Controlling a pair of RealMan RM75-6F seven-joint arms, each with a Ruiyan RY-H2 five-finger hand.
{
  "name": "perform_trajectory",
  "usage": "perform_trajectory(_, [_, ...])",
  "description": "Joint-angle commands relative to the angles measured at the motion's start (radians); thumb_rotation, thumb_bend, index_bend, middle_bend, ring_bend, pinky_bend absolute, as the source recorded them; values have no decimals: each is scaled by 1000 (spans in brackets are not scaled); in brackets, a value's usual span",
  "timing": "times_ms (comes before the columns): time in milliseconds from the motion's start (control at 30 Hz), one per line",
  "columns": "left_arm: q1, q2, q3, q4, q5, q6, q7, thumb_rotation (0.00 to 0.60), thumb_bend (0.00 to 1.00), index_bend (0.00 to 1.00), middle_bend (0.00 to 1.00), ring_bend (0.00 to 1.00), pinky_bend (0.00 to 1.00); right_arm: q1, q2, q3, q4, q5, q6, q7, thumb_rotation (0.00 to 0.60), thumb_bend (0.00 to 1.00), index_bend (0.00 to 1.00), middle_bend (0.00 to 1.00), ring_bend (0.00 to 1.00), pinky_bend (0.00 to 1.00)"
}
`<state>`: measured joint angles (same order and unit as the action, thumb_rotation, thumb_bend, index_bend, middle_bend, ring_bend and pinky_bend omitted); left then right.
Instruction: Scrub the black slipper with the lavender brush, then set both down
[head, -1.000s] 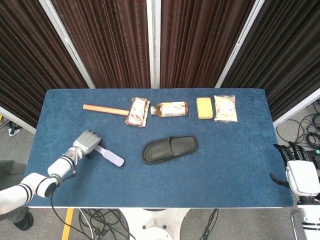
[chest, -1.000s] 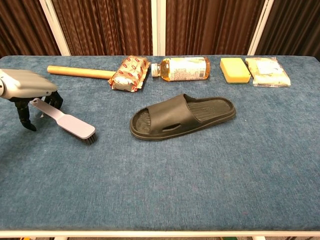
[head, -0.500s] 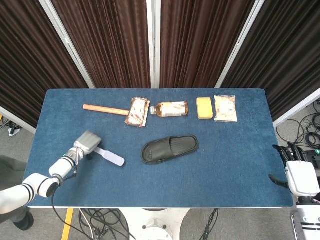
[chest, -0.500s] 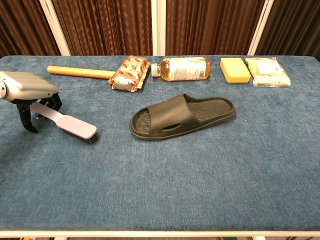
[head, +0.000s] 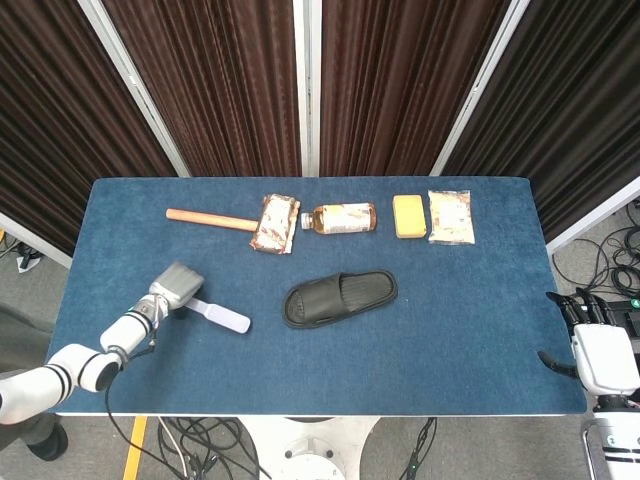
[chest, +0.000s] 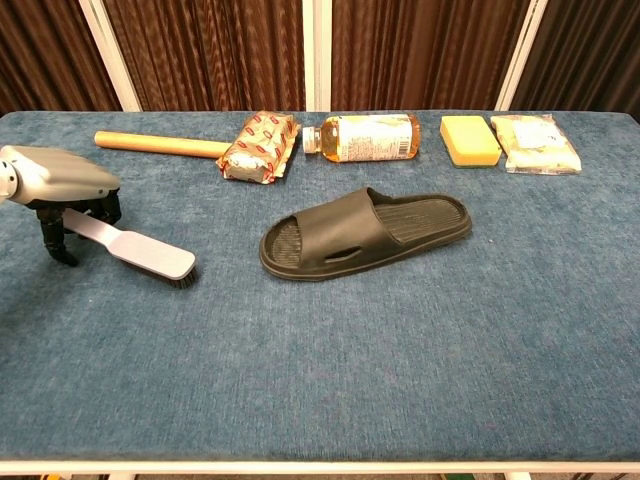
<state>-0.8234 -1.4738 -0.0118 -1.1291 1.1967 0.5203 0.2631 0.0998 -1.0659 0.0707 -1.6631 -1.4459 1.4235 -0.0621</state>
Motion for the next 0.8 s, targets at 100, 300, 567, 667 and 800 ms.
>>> perform_trajectory(100, [-15, 22, 2, -12, -10, -35, -25, 600, 428, 791, 898, 761, 783, 0, -1, -2, 2, 2, -6, 10, 600, 26, 158, 238, 67, 110])
perform_trajectory(300, [-18, 48, 2, -39, 16, -55, -97, 600, 658, 861, 972, 823, 872, 0, -3, -2, 3, 8, -12, 15, 600, 26, 158, 240, 68, 110])
perform_trajectory(567, [41, 79, -10, -71, 178, 67, -370, 600, 834, 996, 1000, 952, 1000, 8, 22, 0, -25, 0, -21, 27, 600, 26, 158, 248, 68, 110])
perform_trajectory(667, [66, 91, 3, -60, 267, 147, -537, 600, 876, 1000, 1000, 991, 1000, 23, 45, 8, -46, -15, -27, 18, 600, 26, 158, 253, 67, 110])
perform_trajectory(800, [82, 95, 29, -38, 357, 239, -776, 600, 910, 1000, 1000, 1000, 1000, 55, 84, 20, -78, -31, -58, 29, 600, 27, 158, 268, 68, 110])
